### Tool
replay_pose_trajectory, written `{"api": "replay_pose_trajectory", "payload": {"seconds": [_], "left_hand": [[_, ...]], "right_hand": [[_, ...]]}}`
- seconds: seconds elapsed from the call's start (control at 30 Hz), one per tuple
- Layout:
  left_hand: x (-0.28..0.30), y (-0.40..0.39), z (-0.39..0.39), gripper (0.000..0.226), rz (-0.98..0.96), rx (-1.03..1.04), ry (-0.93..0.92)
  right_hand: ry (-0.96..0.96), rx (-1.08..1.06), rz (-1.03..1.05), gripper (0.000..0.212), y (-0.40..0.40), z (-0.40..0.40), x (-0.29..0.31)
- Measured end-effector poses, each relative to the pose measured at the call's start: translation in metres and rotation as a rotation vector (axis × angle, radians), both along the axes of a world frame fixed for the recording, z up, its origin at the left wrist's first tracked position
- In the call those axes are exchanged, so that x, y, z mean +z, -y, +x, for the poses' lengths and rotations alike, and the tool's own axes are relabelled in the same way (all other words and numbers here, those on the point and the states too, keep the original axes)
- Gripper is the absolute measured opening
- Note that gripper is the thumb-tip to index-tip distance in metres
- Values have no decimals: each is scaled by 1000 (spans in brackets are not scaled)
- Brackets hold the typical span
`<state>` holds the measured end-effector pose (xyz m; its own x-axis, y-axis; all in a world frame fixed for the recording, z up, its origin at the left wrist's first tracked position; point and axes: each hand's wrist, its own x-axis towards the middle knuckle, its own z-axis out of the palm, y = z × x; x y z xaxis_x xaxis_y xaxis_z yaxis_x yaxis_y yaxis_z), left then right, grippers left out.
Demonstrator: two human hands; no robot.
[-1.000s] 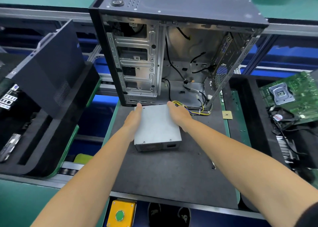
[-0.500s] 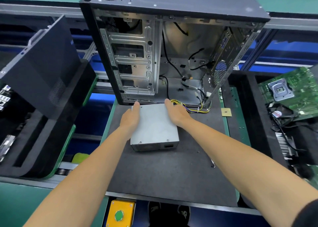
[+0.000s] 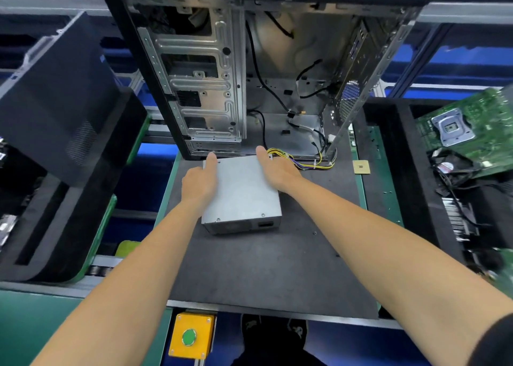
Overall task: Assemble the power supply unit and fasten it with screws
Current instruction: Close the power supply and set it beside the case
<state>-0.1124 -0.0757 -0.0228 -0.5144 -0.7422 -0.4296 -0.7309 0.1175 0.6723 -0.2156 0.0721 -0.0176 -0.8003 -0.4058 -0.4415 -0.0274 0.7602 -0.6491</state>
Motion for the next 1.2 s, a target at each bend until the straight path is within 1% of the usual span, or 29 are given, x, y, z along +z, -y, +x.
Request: {"api": "replay_pose_trajectory", "payload": {"seconds": [0.1,0.17,0.23,0.27,0.33,0.4,0.43,0.57,0.7,0.8,0.87,0.9,0.93,0.97,1.0,1.03,1.07,1.17,1.2], "left_hand": [[1,-5,3,91,-28,88,2],[2,-5,3,96,-11,77,42],[2,-1,4,101,78,62,53],[4,1,4,103,157,59,34],[8,3,4,106,285,70,-11],[11,2,3,106,310,83,-36],[12,1,3,106,314,89,-42],[16,1,3,105,353,94,-46],[16,6,2,103,454,63,-86],[13,8,0,98,487,57,-82],[12,10,-2,86,518,78,-69],[12,10,-4,76,533,96,-78],[13,11,-6,61,528,118,-102],[14,11,-8,44,493,138,-122],[15,11,-9,34,443,160,-136],[15,10,-10,33,403,170,-142],[15,10,-11,36,391,157,-136],[11,11,-12,75,452,110,-58],[10,11,-11,81,465,101,-38]], "right_hand": [[111,-19,-14,83,-7,1,4],[288,-47,-90,84,-14,2,6],[450,-58,-146,76,-21,4,7],[476,-51,-145,75,-21,6,8],[401,-24,-107,77,-20,9,10],[283,-20,-60,79,-16,12,11],[262,-20,-55,80,-14,13,11],[278,-17,-58,82,-13,12,9],[432,-74,-149,92,-12,9,8],[422,-145,-185,98,-14,10,6],[441,-174,-231,98,-16,8,7],[456,-181,-249,96,-16,7,8],[454,-181,-252,93,-16,7,9],[435,-167,-239,90,-14,7,10],[409,-150,-216,89,-12,8,10],[382,-133,-190,88,-11,10,10],[356,-119,-163,88,-10,12,10],[240,-49,-59,89,-11,16,10],[200,-25,-27,88,-12,17,10]]}}
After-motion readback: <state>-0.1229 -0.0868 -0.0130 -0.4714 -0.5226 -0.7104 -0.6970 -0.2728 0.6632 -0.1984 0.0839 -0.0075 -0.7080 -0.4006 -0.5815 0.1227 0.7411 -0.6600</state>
